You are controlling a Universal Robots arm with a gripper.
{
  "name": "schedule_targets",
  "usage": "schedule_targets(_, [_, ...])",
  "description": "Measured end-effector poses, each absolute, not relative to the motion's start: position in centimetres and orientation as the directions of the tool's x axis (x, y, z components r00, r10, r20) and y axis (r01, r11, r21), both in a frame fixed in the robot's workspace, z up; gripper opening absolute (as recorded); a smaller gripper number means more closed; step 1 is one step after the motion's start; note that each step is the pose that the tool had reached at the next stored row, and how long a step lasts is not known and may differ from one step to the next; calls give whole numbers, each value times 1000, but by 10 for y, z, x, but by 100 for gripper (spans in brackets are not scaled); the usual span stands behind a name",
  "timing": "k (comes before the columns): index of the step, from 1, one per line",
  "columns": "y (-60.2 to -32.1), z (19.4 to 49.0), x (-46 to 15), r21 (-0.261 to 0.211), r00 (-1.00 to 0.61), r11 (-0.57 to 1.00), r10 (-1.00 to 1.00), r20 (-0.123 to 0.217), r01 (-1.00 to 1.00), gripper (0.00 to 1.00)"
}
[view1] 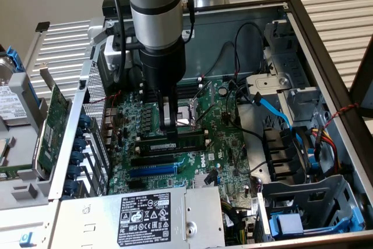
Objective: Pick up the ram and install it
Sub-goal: 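Press down the ram until it locks into place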
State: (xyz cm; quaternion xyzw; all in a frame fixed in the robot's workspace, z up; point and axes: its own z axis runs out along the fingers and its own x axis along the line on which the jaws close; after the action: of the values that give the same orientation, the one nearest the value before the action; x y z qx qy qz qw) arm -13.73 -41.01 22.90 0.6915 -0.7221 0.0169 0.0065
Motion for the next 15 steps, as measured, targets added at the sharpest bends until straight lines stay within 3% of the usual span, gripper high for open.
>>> schedule_targets(15, [-410, 228, -138, -16, -44, 43, -999, 32, -999, 10])
